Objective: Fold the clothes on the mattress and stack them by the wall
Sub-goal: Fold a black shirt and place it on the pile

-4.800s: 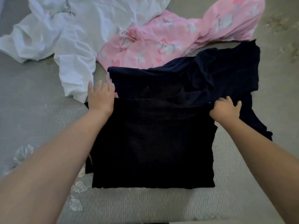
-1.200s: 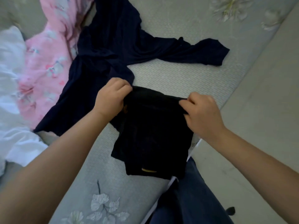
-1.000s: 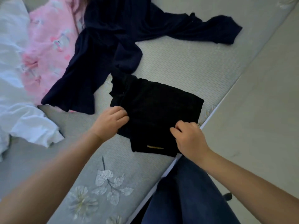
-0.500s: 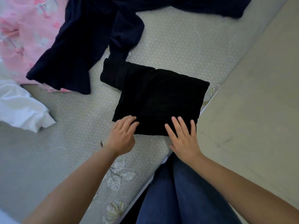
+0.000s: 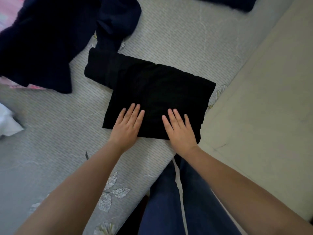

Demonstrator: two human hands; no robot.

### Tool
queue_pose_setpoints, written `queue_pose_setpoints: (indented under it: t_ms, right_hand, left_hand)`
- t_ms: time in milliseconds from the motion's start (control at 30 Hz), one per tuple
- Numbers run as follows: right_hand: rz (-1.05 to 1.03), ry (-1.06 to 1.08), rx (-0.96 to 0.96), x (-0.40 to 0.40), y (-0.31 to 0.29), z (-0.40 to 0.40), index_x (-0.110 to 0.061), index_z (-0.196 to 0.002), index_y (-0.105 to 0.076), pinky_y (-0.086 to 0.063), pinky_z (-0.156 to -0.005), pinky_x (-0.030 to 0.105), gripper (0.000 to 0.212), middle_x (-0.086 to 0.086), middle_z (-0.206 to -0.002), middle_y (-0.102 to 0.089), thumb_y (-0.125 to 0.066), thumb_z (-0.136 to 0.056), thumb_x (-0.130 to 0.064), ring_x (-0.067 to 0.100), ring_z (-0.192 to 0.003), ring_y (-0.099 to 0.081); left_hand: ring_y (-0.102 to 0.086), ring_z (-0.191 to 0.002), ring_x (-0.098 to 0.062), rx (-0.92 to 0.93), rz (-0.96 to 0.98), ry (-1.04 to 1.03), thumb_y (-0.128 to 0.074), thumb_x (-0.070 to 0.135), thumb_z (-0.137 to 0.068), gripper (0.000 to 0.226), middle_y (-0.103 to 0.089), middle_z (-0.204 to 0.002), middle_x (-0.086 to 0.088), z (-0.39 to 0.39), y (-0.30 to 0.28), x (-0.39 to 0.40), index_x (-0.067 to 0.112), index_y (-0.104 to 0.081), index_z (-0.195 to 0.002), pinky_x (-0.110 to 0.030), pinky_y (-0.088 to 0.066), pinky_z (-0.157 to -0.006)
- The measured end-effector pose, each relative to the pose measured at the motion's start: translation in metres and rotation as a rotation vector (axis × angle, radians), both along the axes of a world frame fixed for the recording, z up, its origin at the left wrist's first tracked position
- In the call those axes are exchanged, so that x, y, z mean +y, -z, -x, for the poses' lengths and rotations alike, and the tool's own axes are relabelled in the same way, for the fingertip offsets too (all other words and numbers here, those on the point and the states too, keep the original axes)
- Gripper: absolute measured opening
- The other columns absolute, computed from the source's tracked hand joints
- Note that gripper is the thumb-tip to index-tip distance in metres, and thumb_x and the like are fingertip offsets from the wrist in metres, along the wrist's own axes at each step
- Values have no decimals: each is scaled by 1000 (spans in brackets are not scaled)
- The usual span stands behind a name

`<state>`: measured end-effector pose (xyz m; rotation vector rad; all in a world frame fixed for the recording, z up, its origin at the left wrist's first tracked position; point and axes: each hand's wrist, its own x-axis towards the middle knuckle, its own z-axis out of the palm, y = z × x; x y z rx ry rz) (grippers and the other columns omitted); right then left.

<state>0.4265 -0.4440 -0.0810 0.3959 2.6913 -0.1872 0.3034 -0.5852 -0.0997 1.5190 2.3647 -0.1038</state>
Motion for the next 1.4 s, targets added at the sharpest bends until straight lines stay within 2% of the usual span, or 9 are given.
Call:
queue_pose_setpoints:
  t_ms: [67, 200, 300, 400, 700, 900, 1033, 1133, 1400]
  right_hand:
    - [90, 11, -22, 4, -2, 1, 2, -136, -38, -31, -104, 54, 63, 26, -141, -38, -64, -78, 0, 39, -131, -35]
    - [200, 108, 9, 22, -21, 7, 8, -135, -33, -29, -106, 51, 63, 31, -141, -33, -57, -77, 14, 45, -131, -32]
    - [199, 99, -8, 54, -48, 13, -3, -145, -5, -8, -117, 37, 63, 19, -154, -4, -34, -90, 8, 32, -143, -1]
    - [133, 111, 82, 95, -89, 22, -4, -146, -1, -12, -117, 34, 67, 16, -155, 0, -33, -88, 9, 31, -143, 1]
    - [-192, 267, 324, 256, -246, 7, 10, -138, -27, -38, -102, 33, 71, 31, -143, -28, -60, -75, 3, 42, -134, -30]
    - [-318, 356, 366, 411, -346, -38, 6, -143, -12, -33, -107, 38, 66, 26, -150, -16, -48, -88, 3, 41, -139, -16]
    - [-529, 402, 486, 519, -417, -73, 13, -112, -58, -57, -74, 37, 71, 33, -113, -59, -84, -48, -1, 44, -103, -60]
    - [-547, 374, 515, 587, -447, -89, 12, -139, -20, -28, -110, 46, 58, 35, -144, -23, -45, -87, 4, 46, -133, -27]
    - [-699, 397, 468, 763, -498, -99, 2, -144, 0, -5, -116, 38, 61, 24, -153, -2, -32, -93, 1, 33, -143, -5]
  left_hand:
    - [-44, -119, -49, -17, 22, -45, -62, -5, -69, 58, -49, -128, -32, 3, -2, 5, -7, -48, -126, -60, -32, -97]
    - [0, -143, -31, -64, 227, -133, -31, 6, -96, 60, 0, -155, -15, 9, -18, 20, 7, 2, -146, -43, 2, -115]
    - [3, -143, -25, -68, 197, -112, -28, 0, -95, 60, 6, -155, -14, 21, -50, 52, 5, 5, -145, -35, 2, -115]
    - [5, -143, -26, 31, 179, 7, -24, 2, -96, 58, 9, -154, -16, 40, -101, 95, 1, 9, -144, -35, 2, -115]
    - [4, -143, -25, 177, 25, 259, -31, -1, -93, 63, 6, -154, -16, 51, -263, 291, 0, 6, -144, -34, 2, -115]
    - [4, -143, -26, 275, -196, 332, -26, 1, -95, 58, 6, -154, -16, 15, -366, 462, 0, 6, -144, -34, 3, -115]
    - [5, -143, -26, 370, -284, 340, -25, -2, -94, 59, 6, -154, -17, -19, -434, 581, -1, 6, -144, -33, 4, -114]
    - [4, -143, -26, 419, -358, 347, -24, -5, -92, 60, 6, -154, -18, -38, -474, 649, -2, 6, -144, -33, 4, -114]
    - [4, -143, -25, 467, -454, 363, -23, -2, -93, 59, 6, -154, -17, -39, -523, 828, -1, 8, -144, -31, 3, -114]
